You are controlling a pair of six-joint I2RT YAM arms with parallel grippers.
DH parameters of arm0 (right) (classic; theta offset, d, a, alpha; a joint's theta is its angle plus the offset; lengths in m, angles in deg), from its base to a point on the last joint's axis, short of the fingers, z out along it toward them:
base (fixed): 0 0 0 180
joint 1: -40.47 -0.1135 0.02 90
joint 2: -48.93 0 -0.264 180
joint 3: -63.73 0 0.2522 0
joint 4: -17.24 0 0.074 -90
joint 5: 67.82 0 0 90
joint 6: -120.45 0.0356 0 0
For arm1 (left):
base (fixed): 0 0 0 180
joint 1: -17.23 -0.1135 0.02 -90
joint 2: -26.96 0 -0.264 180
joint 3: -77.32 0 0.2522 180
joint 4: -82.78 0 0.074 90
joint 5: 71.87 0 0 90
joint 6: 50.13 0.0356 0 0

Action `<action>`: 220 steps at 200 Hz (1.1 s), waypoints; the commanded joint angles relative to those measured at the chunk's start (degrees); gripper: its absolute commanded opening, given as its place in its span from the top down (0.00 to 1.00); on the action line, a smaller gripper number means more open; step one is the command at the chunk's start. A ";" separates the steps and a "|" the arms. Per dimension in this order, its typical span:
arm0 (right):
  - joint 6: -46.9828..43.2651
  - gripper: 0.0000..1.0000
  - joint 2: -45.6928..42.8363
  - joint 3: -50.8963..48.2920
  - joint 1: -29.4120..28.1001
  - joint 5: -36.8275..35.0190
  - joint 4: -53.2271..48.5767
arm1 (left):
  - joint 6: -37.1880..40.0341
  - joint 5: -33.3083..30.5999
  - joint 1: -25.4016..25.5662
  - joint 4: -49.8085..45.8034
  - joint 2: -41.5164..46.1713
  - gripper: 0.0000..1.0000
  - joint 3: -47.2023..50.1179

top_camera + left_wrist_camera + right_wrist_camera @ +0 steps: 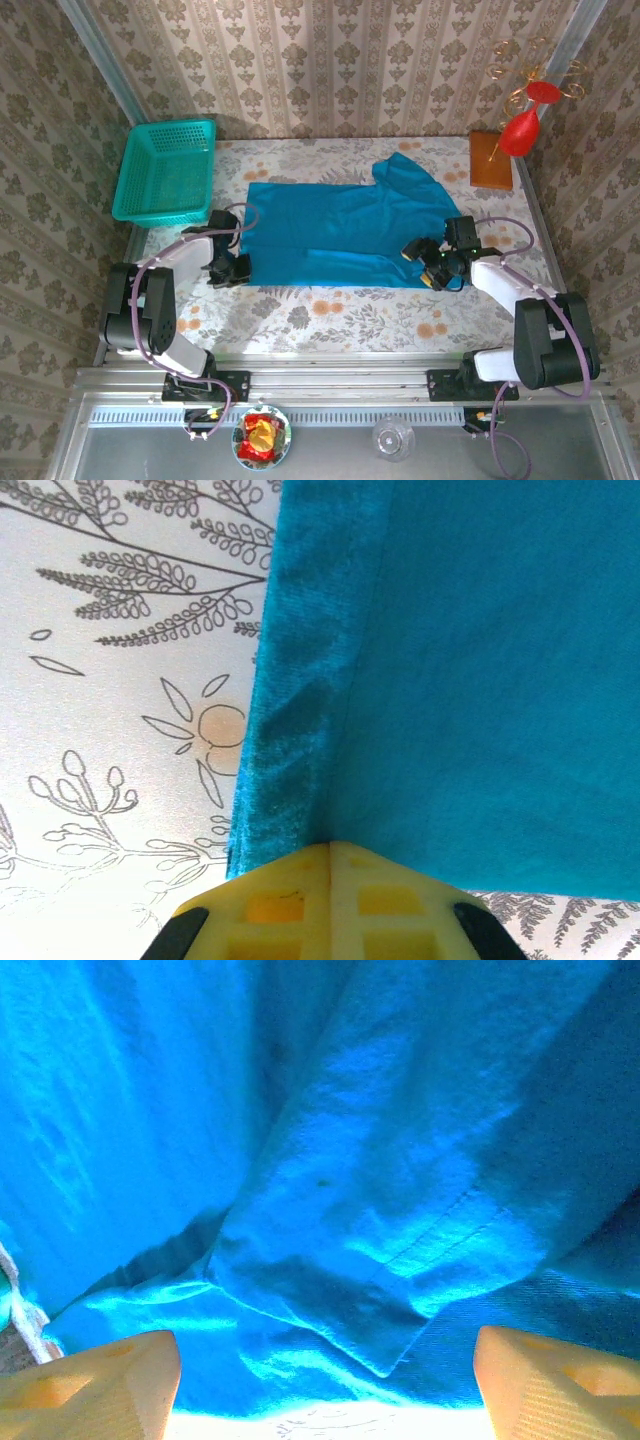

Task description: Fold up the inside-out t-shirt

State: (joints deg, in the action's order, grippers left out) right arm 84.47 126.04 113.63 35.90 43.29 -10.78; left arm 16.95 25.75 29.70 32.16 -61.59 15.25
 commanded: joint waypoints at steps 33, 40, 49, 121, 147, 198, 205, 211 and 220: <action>0.85 0.23 5.22 1.04 -0.43 0.22 1.56 | -0.89 -2.17 0.28 -2.52 0.55 0.92 -0.38; 0.86 0.25 5.66 1.51 -0.41 0.53 1.98 | -0.89 -2.16 0.28 -2.60 0.53 0.92 -0.33; 0.97 0.26 6.11 2.18 -0.43 0.82 2.21 | -0.75 -2.61 0.43 -2.83 0.57 0.92 -0.44; 1.65 0.36 8.74 8.16 0.22 2.51 3.04 | -0.62 -4.79 0.89 -4.23 1.44 0.92 -0.55; 1.26 0.54 8.86 10.44 0.97 4.68 4.49 | -0.62 -4.76 0.89 -4.27 1.70 0.92 -0.56; -4.19 0.62 3.43 13.03 0.98 -0.53 -6.11 | -0.55 -4.90 0.89 -4.46 2.55 0.93 -0.77; -4.45 0.59 3.02 12.40 0.90 -0.85 -7.02 | -0.55 -4.79 0.85 -4.53 2.69 0.93 -0.75; -4.50 0.57 3.02 11.85 0.89 -0.77 -7.52 | -0.55 -4.80 0.91 -4.53 2.78 0.93 -0.76; -4.84 0.54 1.53 10.99 0.85 -0.48 -8.31 | -0.55 -4.80 0.89 -4.55 2.88 0.93 -0.71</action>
State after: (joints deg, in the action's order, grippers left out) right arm 82.02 130.49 126.07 36.73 44.69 -12.77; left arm 16.95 21.70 30.33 29.53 -60.37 15.22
